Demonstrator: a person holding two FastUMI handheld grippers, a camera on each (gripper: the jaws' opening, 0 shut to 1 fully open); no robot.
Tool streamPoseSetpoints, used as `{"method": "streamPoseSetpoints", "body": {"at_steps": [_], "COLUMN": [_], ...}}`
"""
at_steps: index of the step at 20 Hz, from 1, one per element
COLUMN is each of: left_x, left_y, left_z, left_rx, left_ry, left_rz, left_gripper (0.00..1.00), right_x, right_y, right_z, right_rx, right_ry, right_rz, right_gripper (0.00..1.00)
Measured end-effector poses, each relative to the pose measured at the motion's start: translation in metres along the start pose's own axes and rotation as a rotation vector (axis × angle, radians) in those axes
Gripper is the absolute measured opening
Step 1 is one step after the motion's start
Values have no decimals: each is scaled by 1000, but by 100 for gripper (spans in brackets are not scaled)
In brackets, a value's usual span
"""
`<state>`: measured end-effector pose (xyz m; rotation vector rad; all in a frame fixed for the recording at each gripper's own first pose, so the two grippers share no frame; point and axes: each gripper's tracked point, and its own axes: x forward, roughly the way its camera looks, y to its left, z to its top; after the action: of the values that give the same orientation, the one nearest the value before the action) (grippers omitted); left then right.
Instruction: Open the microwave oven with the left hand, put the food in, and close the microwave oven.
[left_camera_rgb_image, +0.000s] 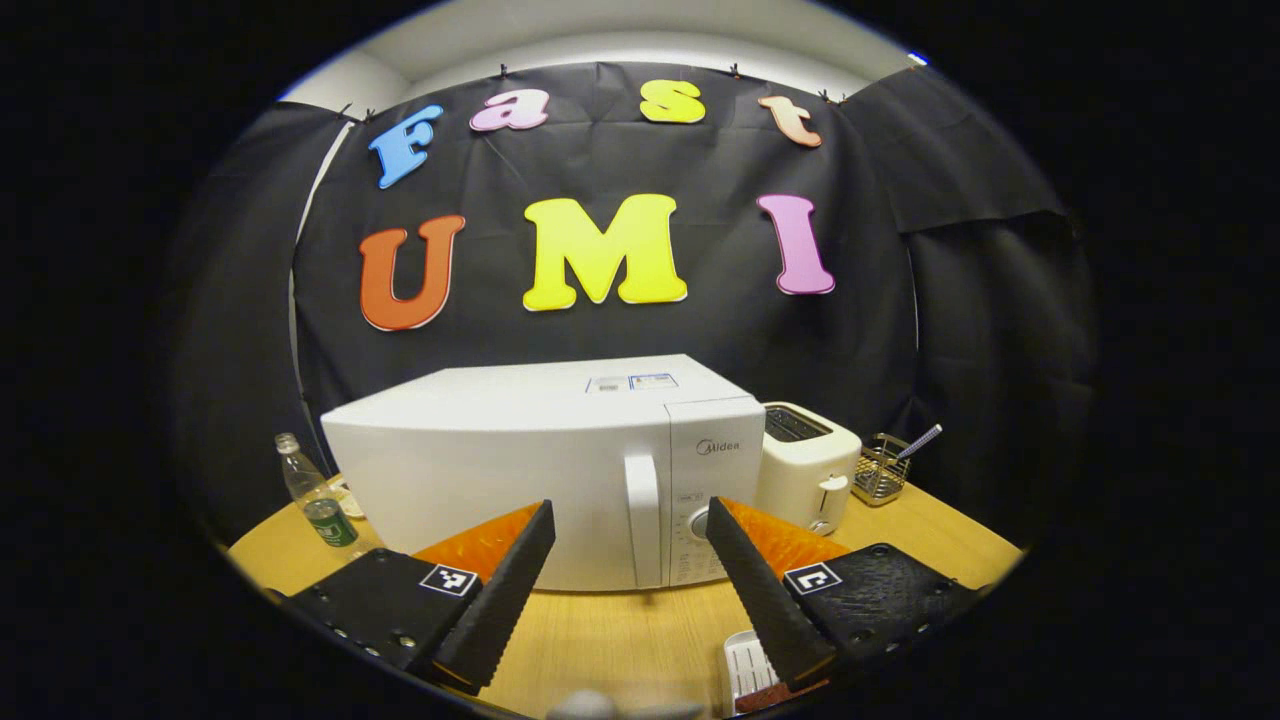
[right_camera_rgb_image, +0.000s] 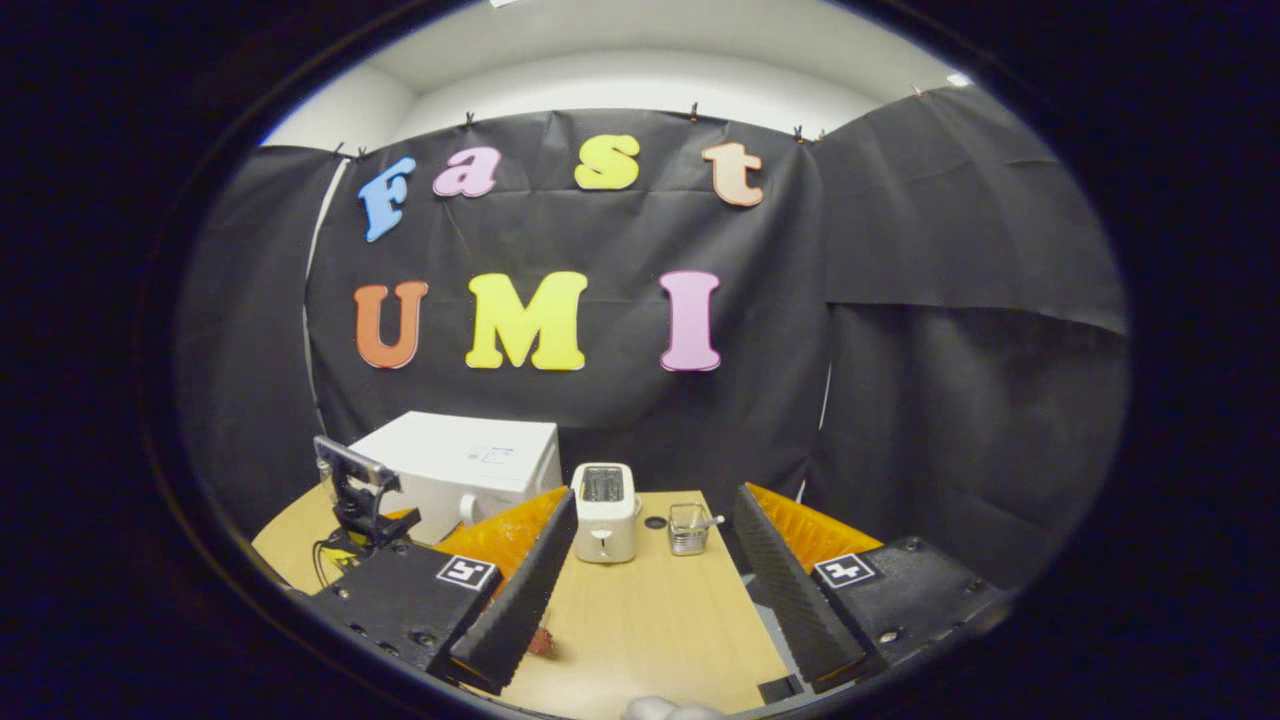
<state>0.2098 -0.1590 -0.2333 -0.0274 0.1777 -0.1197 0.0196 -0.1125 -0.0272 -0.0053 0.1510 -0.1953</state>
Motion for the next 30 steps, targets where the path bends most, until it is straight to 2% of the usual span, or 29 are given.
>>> {"method": "streamPoseSetpoints", "body": {"at_steps": [3, 6, 9, 11, 12, 13, 18, 26, 28, 29, 30], "left_x": [38, 53, 60, 64, 64, 63, 61, 56, 34, 20, 3], "left_y": [-3, 1, 0, -8, -8, -7, -5, -6, -4, -2, 3], "left_z": [-21, -21, -25, -32, -34, -33, -32, -35, -39, -43, -46], "left_rx": [-12, -14, -20, -37, -46, -51, -54, -34, -28, -16, -5], "left_ry": [45, 32, 40, 65, 83, 78, 64, 93, 91, 90, 87], "left_rz": [17, 40, 31, -17, -16, -18, 22, -17, -33, -43, -48], "left_gripper": [95, 87, 74, 32, 28, 29, 13, 13, 10, 10, 11], "right_x": [1, 1, 4, 4, 3, 3, 2, -3, -1, 0, 1], "right_y": [-17, -29, -32, -29, -28, -27, -22, -12, -7, -1, 7], "right_z": [-11, -18, -22, -22, -21, -21, -19, -22, -24, -25, -28], "right_rx": [-7, -15, -9, -6, -11, -18, -36, -49, -59, -66, -70], "right_ry": [40, 66, 77, 77, 72, 68, 67, 71, 68, 67, 73], "right_rz": [-44, -71, -74, -66, -62, -61, -46, -7, 3, 15, 36], "right_gripper": [100, 100, 100, 100, 91, 100, 100, 100, 100, 92, 100]}}
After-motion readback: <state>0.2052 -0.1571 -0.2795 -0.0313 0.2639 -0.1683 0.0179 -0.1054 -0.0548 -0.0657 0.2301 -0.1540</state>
